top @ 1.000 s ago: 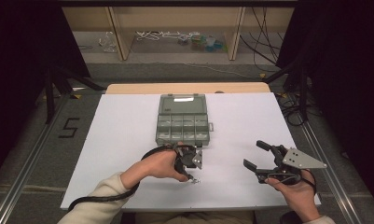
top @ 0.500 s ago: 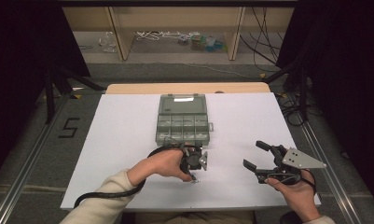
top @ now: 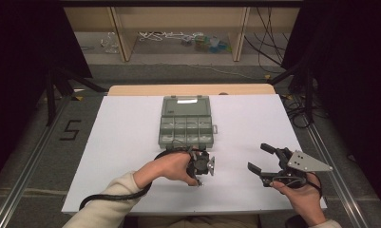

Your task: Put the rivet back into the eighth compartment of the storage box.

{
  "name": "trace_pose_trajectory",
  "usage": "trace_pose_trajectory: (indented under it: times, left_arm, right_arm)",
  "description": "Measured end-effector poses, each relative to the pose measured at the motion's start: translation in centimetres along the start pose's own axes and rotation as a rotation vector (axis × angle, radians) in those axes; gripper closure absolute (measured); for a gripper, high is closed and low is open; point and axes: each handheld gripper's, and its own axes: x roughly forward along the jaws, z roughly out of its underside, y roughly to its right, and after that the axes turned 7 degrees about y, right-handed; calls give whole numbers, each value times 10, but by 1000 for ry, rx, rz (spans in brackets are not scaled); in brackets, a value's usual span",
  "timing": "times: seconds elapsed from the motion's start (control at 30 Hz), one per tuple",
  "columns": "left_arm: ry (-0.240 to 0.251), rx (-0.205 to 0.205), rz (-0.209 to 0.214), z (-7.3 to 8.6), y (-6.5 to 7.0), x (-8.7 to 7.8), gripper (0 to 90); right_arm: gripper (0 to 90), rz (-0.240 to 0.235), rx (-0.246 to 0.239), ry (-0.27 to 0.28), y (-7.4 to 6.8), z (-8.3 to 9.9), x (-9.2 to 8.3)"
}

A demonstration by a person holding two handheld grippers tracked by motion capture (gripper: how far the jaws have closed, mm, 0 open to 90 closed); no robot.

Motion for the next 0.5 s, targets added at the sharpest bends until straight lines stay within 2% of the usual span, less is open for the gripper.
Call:
trace_pose_trajectory:
  times: [0.13, 0.17, 0.23, 0.33, 0.4, 0.43, 0.47, 0.5]
  left_arm:
    - [-19, 2, 3, 1, -1, 3, 610]
    - [3, -28, 6, 2, 1, 5, 610]
    - [-25, -1, 10, 2, -1, 5, 616]
    - [-31, 11, 17, 1, -1, 5, 633]
    - [-36, 11, 30, 0, -1, 5, 658]
    - [-15, -13, 35, 0, 1, 7, 676]
    - [-20, -11, 43, 0, 1, 7, 698]
    - [-48, 21, 46, -1, -1, 6, 713]
  right_arm:
    - [188, -1, 3, -4, 0, 0, 0]
    - [188, -1, 3, -4, 0, 0, 0]
    - [188, -1, 4, -4, 0, 0, 0]
    - [188, -1, 3, -5, 0, 0, 0]
    - [189, -2, 3, -5, 0, 0, 0]
    - [189, -1, 3, -5, 0, 0, 0]
    - [189, -2, 3, -5, 0, 0, 0]
    - [189, -2, 3, -6, 0, 0, 0]
